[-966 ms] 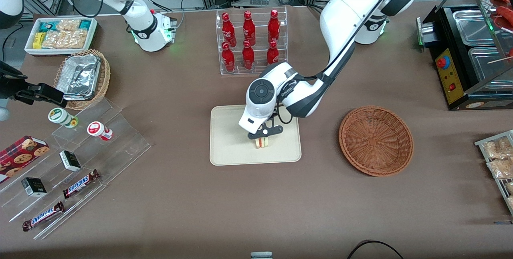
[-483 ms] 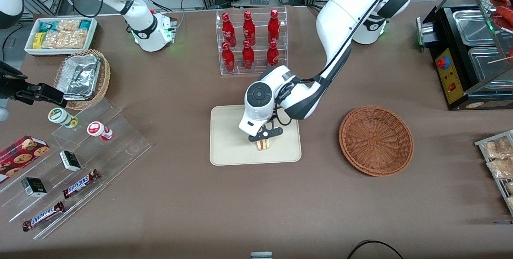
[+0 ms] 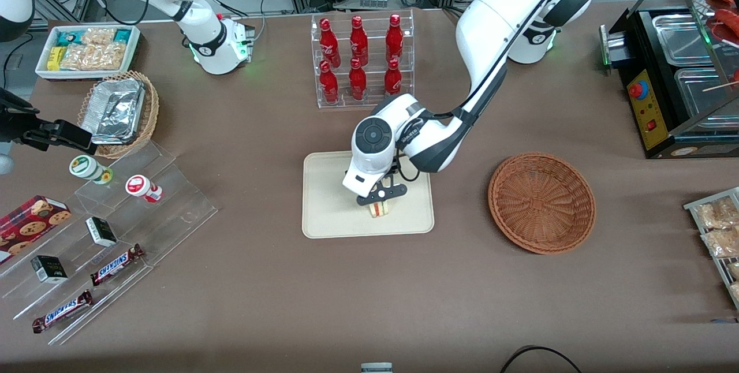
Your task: Place sandwich from basket to tray
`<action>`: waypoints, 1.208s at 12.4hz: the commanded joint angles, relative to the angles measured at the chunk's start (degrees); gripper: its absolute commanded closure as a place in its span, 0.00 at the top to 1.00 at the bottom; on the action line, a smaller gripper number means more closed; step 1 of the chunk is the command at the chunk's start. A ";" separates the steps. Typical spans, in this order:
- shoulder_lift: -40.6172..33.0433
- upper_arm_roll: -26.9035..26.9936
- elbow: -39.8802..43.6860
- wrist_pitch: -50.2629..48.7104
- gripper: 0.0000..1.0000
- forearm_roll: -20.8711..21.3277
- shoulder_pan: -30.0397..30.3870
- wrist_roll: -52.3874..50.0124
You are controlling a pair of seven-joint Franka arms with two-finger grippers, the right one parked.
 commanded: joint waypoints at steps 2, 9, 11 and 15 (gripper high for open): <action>-3.44 0.31 3.88 -7.57 1.00 0.38 -0.32 -0.56; -12.14 0.39 3.10 -16.81 1.00 0.20 5.98 21.96; -13.55 1.09 2.22 -19.00 1.00 0.99 8.19 28.52; -16.89 1.71 0.20 -19.54 1.00 0.21 14.78 30.37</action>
